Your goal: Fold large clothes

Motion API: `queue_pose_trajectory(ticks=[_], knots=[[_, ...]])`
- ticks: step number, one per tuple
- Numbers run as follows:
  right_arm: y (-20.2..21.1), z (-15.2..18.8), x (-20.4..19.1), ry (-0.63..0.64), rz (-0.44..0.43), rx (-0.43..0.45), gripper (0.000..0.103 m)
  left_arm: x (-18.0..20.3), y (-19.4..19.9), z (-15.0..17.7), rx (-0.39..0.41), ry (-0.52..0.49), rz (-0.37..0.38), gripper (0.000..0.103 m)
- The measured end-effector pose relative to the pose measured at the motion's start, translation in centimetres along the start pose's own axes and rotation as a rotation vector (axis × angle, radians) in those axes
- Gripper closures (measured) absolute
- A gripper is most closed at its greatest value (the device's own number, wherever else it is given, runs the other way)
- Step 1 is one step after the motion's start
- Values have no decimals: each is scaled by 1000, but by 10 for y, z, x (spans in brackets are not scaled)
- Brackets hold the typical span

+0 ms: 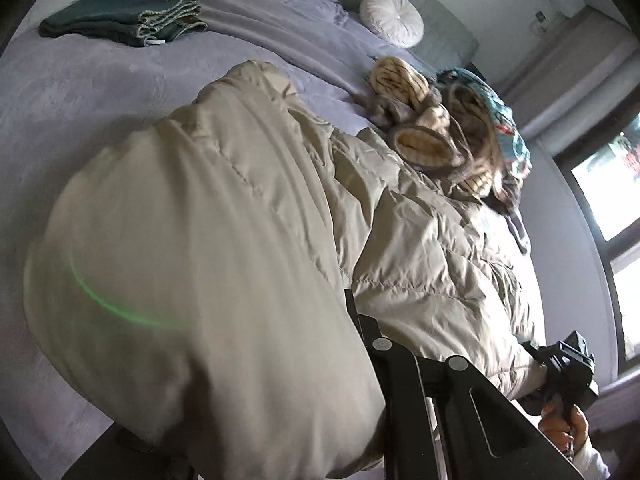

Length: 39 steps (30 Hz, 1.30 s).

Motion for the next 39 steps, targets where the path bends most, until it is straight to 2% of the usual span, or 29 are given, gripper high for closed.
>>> queue_pose_trajectory(ticks=[4, 11, 14, 18, 19, 20, 22, 23, 29, 32, 35, 39], knots=[[20, 30, 8, -20, 12, -6, 79, -8, 22, 28, -40, -44, -1, 85], [55, 82, 32, -48, 47, -66, 79, -33, 64, 101, -117, 5, -15, 84], [64, 99, 43, -62, 58, -85, 78, -44, 72, 139, -150, 28, -55, 84], [71, 110, 61, -91, 70, -107, 77, -57, 69, 171, -183, 63, -109, 83], [71, 111, 64, -99, 74, -112, 75, -60, 69, 176, -183, 79, -132, 77], [65, 107, 62, -108, 79, -115, 72, -62, 68, 178, -180, 94, -156, 72], [64, 105, 62, -115, 105, -128, 63, -72, 72, 181, -167, 117, -241, 40], [64, 103, 61, -118, 120, -135, 62, -77, 77, 183, -155, 121, -284, 39], [75, 98, 44, -51, 214, -205, 54, -91, 127, 186, -108, 111, -427, 39], [91, 101, 38, 11, 279, -239, 53, -95, 157, 182, -40, 83, -491, 39], [109, 115, 33, 66, 319, -276, 53, -95, 175, 176, 0, 79, -497, 39], [117, 132, 18, 135, 303, -320, 53, -90, 163, 174, -42, 76, -478, 39]])
Point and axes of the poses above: each gripper's, at about its wrist camera, not at the fingertips, and y roughly against the way its jaws point, x to its right, z to its underside, the point moved 6 cm from there along -y, roughly the way its jaws point, and after that the axes turned 6 degrees about y, right-handed, at the moved point
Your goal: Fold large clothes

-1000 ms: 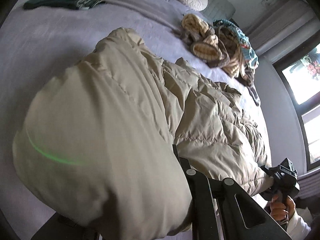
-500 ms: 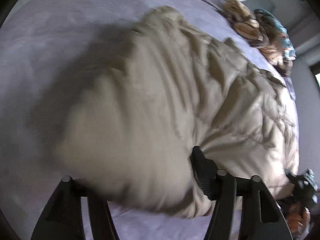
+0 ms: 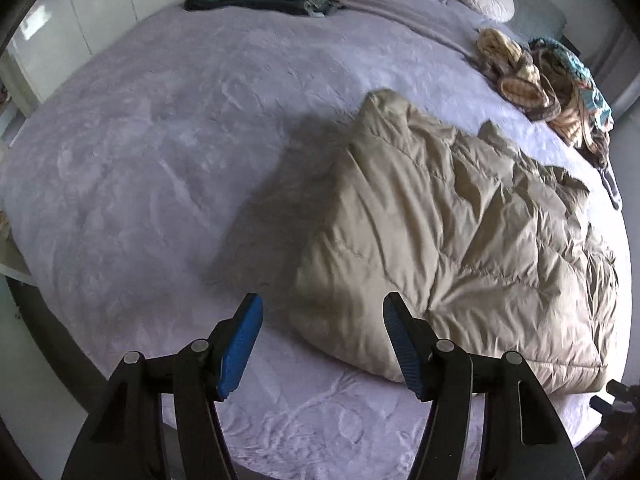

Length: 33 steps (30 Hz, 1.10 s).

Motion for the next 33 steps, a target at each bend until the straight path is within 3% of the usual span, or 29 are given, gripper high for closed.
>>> queue_pose_trajectory(ticks=[4, 8, 13, 21, 23, 24, 25, 26, 33], knots=[[-3, 1, -27, 90, 4, -18, 53, 24, -23, 12, -109, -57, -12, 39], [0, 1, -43, 181, 52, 2, 53, 25, -42, 28, -199, -101, -85, 39], [5, 12, -41, 230, 59, -1, 53, 26, -14, 35, -167, -55, -73, 39], [-6, 23, -45, 282, 106, -10, 53, 40, 32, 42, -135, -132, -72, 39], [-9, 22, -55, 302, 124, 7, 47, 42, 34, 36, -130, -154, -68, 39], [-10, 19, -60, 315, 133, 22, 45, 46, 34, 33, -129, -163, -63, 32], [-12, 17, -66, 326, 138, 35, 43, 47, 33, 29, -126, -177, -56, 7], [-15, 15, -70, 328, 141, 43, 42, 48, 31, 24, -114, -194, -52, 0], [-46, 9, -100, 301, 173, 45, 40, 43, 13, -16, -113, -258, -30, 0]])
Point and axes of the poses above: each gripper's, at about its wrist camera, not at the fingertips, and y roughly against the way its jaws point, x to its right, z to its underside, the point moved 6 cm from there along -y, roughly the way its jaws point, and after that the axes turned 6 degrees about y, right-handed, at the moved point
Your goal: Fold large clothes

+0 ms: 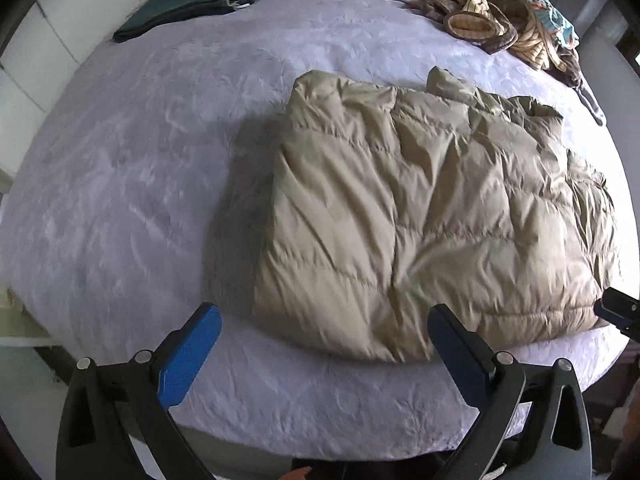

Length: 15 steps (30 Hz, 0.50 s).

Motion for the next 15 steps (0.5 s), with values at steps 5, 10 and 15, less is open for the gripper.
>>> queue_pose_trajectory(ticks=[5, 10, 15], knots=[[-14, -10, -16, -23, 43, -2, 31, -9, -15, -20, -26, -28, 8, 0], [-23, -16, -31, -19, 80, -4, 21, -12, -34, -31, -61, -57, 39, 0], [-36, -17, -41, -22, 115, -23, 11, -16, -49, -36, -88, -58, 77, 0]])
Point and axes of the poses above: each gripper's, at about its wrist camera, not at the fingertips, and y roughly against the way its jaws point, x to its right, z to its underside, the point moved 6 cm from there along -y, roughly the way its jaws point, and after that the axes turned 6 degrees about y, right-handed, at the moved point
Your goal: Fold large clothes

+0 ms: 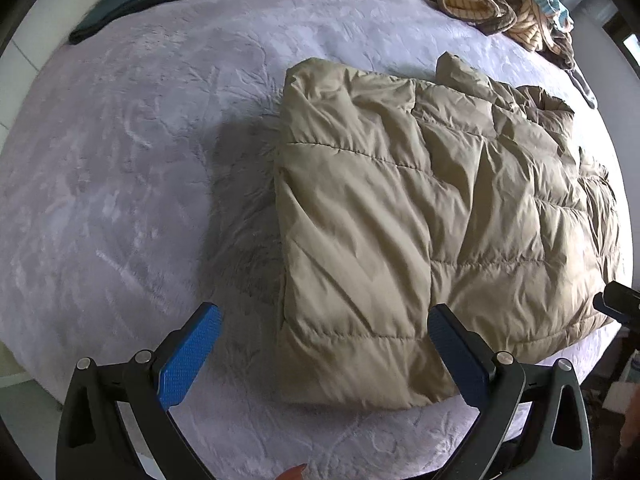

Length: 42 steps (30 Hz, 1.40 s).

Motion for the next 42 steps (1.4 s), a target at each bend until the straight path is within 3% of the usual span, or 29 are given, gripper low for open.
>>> queue_pose_trajectory(ticks=[2, 10, 16, 23, 30, 32, 34, 37, 39, 40, 42], knots=[[-2, 0, -2, -2, 7, 3, 0, -1, -4, -1, -7, -8, 11, 0], [-11, 1, -6, 5, 33, -31, 0, -20, -17, -15, 10, 11, -9, 0], [-17, -10, 2, 40, 42, -74, 0, -38, -22, -33, -7, 101, 224, 0], [-34, -18, 13, 72, 44, -114, 0, -33, -74, -51, -161, 129, 542, 0], [-42, -17, 17, 85, 49, -119, 0, 20, -101, -47, -263, -22, 637, 0], [-42, -17, 17, 84, 51, -121, 0, 30, -103, -44, -288, -58, 639, 11], [-39, -17, 16, 87, 48, -129, 0, 36, -104, -38, -334, -78, 671, 60], [-31, -20, 12, 102, 39, -125, 0, 35, -92, -39, -338, -48, 725, 73], [-20, -26, 14, 118, 65, -75, 0, 35, -79, -38, -331, -23, 747, 74], [-13, -30, 17, 121, 71, -35, 7, 36, -72, -38, -328, -14, 759, 74], [-8, -38, 25, 111, 85, 10, 55, 40, -55, -37, -314, 0, 779, 75]])
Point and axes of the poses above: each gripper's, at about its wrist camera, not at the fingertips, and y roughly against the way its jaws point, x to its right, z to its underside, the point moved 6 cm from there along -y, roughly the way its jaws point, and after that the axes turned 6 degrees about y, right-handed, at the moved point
